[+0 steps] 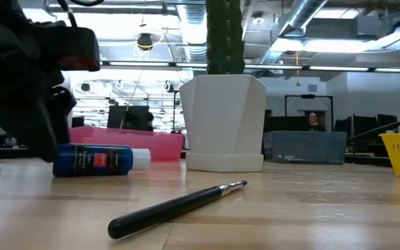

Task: Pick & Place Paint Supplies
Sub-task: Put the blue paint bottle into the yellow bin

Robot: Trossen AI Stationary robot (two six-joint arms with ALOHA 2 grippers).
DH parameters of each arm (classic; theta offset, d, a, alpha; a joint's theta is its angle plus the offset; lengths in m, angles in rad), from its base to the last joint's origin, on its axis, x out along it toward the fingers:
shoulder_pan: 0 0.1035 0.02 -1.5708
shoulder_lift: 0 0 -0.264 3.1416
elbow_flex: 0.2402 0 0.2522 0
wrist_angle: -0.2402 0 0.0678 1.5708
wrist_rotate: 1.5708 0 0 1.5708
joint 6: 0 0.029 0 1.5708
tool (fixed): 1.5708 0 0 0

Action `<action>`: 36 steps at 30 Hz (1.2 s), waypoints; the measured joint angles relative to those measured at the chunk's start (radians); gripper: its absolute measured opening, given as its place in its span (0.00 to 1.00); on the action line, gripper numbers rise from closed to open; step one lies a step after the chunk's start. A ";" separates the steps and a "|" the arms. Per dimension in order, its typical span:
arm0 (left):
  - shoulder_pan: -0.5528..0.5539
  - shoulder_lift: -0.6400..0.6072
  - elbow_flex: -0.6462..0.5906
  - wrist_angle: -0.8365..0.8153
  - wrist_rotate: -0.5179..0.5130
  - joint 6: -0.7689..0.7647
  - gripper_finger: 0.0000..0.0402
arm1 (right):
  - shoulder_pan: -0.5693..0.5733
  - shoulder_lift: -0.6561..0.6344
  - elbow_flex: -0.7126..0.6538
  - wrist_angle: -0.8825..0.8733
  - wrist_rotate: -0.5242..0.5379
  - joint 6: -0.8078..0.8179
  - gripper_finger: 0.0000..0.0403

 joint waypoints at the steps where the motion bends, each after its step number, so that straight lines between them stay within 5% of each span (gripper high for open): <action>1: 0.000 0.000 0.000 0.004 -0.012 0.000 0.58 | 0.000 0.000 0.000 0.000 0.000 0.000 0.44; 8: 0.000 -0.001 0.000 0.027 -0.031 0.000 0.48 | 0.000 0.000 0.000 0.001 0.000 0.000 0.44; 25: -0.003 0.011 0.002 0.036 -0.037 -0.049 0.47 | 0.000 0.000 0.000 0.001 0.000 0.000 0.44; 36: 0.003 0.052 0.002 0.036 -0.022 -0.051 0.38 | 0.000 0.000 0.000 0.001 0.000 0.000 0.44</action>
